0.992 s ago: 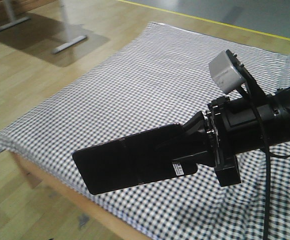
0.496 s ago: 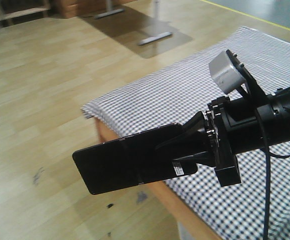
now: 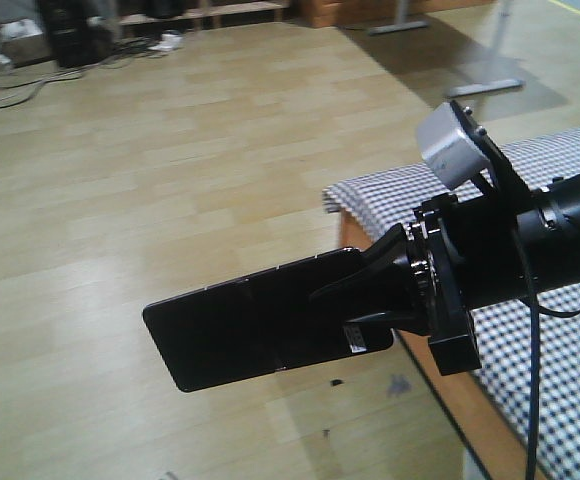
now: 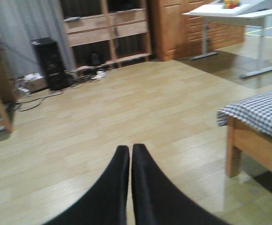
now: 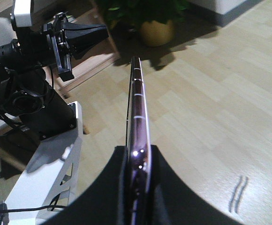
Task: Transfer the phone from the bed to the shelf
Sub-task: 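Hold the phone in the right gripper while turning away from the bed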
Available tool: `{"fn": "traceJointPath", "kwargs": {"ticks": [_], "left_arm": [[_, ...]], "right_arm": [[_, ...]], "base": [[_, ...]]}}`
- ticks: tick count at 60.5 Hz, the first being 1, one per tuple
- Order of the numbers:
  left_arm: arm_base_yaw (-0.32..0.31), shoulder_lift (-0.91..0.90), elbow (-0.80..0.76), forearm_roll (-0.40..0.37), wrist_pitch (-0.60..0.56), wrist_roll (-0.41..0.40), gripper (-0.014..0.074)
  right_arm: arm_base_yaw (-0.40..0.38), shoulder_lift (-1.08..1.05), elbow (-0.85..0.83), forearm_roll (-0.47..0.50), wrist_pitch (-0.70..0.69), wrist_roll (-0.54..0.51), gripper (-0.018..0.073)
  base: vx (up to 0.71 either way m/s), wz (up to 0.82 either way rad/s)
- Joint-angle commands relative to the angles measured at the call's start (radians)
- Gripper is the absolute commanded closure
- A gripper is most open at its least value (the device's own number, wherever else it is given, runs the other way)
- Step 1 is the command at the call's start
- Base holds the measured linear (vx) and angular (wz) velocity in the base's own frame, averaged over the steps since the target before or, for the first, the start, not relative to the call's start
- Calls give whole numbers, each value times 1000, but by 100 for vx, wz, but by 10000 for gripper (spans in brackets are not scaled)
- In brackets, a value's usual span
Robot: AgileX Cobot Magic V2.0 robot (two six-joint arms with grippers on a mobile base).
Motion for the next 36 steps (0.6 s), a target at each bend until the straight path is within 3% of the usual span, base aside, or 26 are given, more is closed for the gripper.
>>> {"fn": "traceJointPath", "kwargs": {"ticks": [1, 36], "left_arm": [[-6, -11, -22, -9, -73, -6, 595], [-6, -11, -22, -9, -73, -6, 595]], "right_arm": [[2, -32, -26, 93, 75, -1, 561], [2, -32, -26, 93, 75, -1, 561]], "base": [[-17, 67], [-13, 52]]}}
